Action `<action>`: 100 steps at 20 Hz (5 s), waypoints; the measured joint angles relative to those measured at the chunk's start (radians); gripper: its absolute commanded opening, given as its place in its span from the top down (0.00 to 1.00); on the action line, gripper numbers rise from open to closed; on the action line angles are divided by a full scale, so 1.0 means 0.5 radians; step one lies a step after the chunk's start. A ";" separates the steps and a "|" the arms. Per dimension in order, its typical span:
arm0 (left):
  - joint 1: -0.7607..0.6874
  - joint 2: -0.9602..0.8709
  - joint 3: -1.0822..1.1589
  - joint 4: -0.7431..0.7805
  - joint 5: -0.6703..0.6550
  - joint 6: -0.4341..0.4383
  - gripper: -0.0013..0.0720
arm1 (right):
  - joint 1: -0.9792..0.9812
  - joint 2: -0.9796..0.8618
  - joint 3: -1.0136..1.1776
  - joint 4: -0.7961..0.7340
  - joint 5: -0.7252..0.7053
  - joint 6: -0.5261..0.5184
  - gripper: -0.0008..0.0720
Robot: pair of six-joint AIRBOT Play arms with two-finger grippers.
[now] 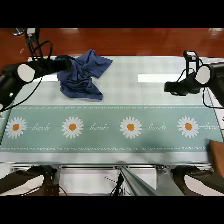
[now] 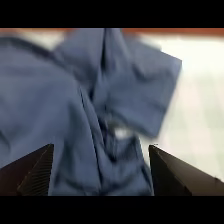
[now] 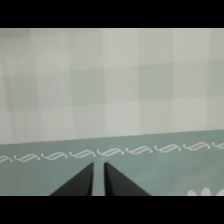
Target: Fold the shirts.
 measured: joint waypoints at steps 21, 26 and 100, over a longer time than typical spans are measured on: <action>0.102 -1.272 1.360 -0.024 -1.373 -0.089 0.95 | 0.000 -0.006 0.000 -0.225 -0.070 0.070 0.13; 0.073 -0.753 1.434 -0.253 -1.302 -0.098 0.95 | 0.001 0.419 0.000 -0.201 -0.005 0.062 0.13; 0.068 -0.207 -0.532 -1.870 -1.518 0.911 0.95 | 0.658 0.824 -1.238 1.135 0.018 -0.082 0.13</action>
